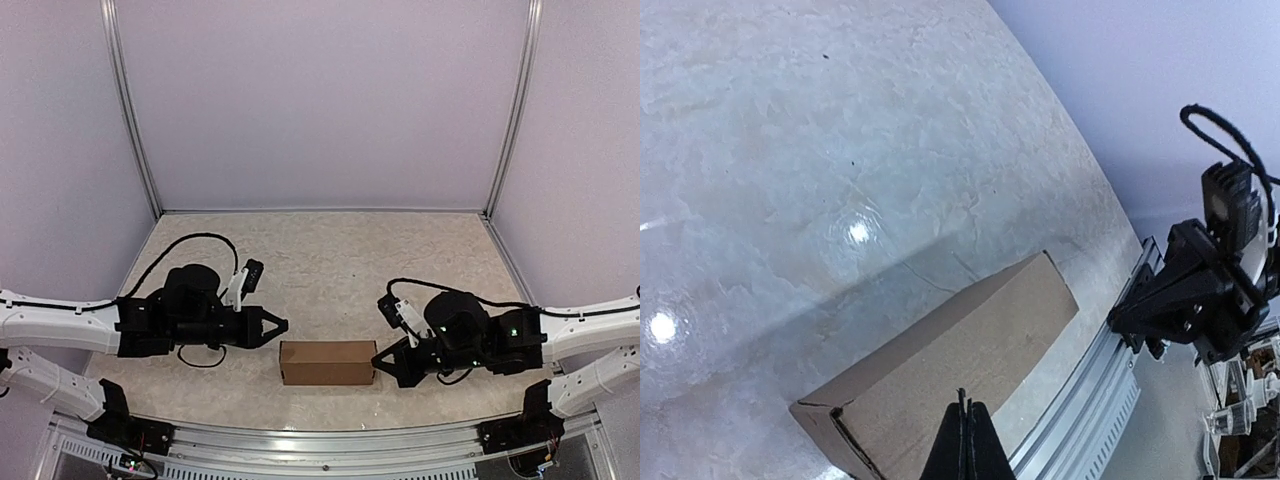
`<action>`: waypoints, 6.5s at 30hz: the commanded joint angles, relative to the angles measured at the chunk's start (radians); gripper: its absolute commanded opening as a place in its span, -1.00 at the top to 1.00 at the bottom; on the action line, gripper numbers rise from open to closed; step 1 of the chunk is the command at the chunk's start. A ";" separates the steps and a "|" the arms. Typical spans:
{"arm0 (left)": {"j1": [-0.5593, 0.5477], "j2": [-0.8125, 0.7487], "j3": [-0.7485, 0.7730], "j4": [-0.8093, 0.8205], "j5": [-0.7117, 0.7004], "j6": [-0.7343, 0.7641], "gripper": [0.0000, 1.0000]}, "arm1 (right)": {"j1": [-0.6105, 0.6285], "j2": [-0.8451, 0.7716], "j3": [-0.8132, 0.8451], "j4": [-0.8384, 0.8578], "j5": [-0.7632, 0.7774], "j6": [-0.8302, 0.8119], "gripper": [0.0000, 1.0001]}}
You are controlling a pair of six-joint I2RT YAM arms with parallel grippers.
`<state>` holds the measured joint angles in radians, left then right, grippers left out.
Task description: Fold the paper box
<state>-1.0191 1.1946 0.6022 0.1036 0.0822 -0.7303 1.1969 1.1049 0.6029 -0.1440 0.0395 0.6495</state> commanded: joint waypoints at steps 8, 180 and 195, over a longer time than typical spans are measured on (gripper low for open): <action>0.121 -0.024 0.068 -0.168 -0.109 0.080 1.00 | 0.037 0.213 0.041 -0.005 0.020 -0.064 1.00; 0.344 0.133 0.740 -0.820 -0.452 0.280 -0.98 | -0.293 0.259 0.489 -0.386 0.782 -0.287 -0.99; 0.665 -0.072 0.608 -0.778 -0.434 0.344 -0.98 | -0.832 0.122 0.499 -0.413 0.172 -0.228 -0.99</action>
<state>-0.4007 1.1759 1.2724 -0.6907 -0.3447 -0.4355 0.4698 1.2701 1.1156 -0.5529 0.4282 0.4091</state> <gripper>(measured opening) 0.988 0.995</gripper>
